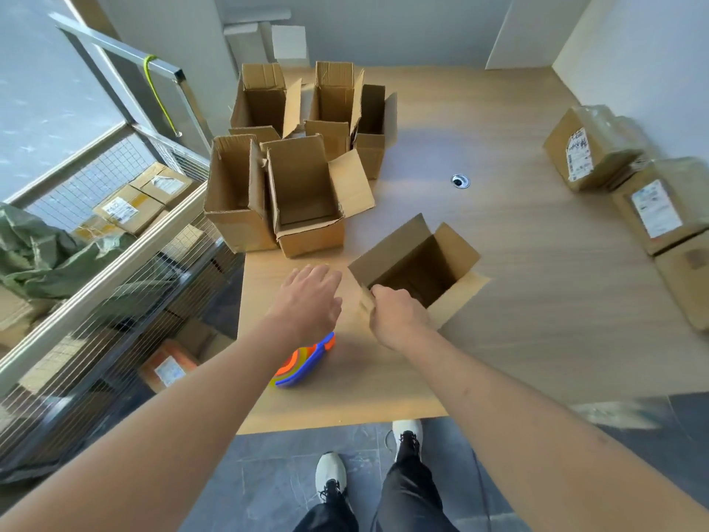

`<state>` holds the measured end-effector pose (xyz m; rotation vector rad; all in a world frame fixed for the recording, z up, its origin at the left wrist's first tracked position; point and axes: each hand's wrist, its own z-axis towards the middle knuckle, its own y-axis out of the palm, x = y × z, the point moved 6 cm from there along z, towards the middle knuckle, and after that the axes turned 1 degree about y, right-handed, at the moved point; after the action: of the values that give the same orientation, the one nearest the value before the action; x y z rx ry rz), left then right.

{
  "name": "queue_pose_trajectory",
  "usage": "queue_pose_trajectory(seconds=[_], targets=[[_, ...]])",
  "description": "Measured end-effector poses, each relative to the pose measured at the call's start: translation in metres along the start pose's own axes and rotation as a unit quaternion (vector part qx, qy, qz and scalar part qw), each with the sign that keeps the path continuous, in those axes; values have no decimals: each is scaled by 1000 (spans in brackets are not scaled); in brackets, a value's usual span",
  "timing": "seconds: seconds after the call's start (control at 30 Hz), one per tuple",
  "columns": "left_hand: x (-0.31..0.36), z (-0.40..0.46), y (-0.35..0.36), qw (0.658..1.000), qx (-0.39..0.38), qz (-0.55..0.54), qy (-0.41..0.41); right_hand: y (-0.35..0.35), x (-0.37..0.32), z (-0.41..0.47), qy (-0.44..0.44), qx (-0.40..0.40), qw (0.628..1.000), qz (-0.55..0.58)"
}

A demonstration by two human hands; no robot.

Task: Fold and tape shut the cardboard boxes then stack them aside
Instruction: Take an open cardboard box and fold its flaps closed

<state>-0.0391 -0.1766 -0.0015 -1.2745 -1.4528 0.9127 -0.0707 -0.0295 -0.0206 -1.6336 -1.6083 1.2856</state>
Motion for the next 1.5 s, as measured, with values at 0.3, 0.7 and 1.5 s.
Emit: queue_pose_trajectory(seconds=[0.3,0.7,1.5], targets=[[-27,-32,22,996,-47,-56,-58,22,-33,-8,2,-57,978,199],[31,-17,37,982,17,-179,-53,-27,44,-13,-96,109,985,89],[59,3,51,968,-2,-198,-151,-17,116,0,-74,55,994,52]])
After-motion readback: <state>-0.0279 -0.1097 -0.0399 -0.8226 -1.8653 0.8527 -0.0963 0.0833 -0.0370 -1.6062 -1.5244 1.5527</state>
